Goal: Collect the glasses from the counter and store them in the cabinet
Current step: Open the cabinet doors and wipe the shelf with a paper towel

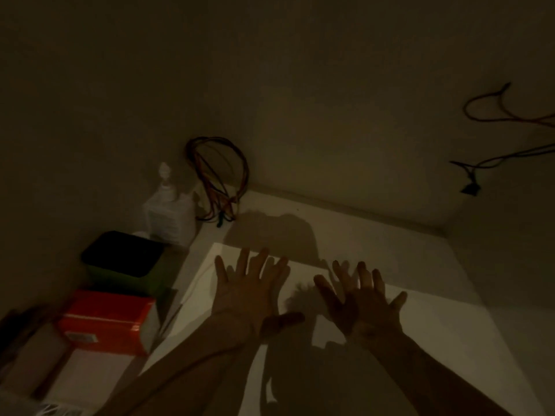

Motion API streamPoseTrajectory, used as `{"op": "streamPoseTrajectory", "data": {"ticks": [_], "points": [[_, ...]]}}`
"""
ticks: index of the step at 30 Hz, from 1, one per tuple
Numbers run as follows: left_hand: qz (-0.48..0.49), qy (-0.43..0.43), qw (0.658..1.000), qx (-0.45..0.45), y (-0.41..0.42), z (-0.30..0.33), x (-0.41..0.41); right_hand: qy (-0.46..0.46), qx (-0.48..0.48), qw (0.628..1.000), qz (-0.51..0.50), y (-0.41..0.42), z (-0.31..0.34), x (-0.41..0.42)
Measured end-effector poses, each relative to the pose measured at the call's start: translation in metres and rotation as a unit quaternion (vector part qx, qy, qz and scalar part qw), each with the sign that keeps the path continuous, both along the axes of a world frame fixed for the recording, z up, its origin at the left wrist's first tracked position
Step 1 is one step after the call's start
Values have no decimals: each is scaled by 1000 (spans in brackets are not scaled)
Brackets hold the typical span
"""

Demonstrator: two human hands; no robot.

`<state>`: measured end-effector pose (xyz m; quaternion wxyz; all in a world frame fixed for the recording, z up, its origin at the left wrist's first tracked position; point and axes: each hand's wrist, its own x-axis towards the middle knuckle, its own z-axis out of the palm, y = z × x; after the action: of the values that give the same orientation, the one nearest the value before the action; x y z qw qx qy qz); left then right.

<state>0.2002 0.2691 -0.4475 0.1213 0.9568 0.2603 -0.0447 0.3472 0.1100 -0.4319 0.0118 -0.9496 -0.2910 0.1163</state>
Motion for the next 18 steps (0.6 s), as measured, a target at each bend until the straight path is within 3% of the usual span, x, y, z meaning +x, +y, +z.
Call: {"op": "streamPoseTrajectory", "data": {"ticks": [5, 18], "points": [[-17, 46, 999, 17, -6, 2, 16, -8, -25, 999, 21, -14, 4, 1], [11, 82, 996, 20, 10, 16, 22, 3, 13, 999, 43, 4, -12, 5]]}}
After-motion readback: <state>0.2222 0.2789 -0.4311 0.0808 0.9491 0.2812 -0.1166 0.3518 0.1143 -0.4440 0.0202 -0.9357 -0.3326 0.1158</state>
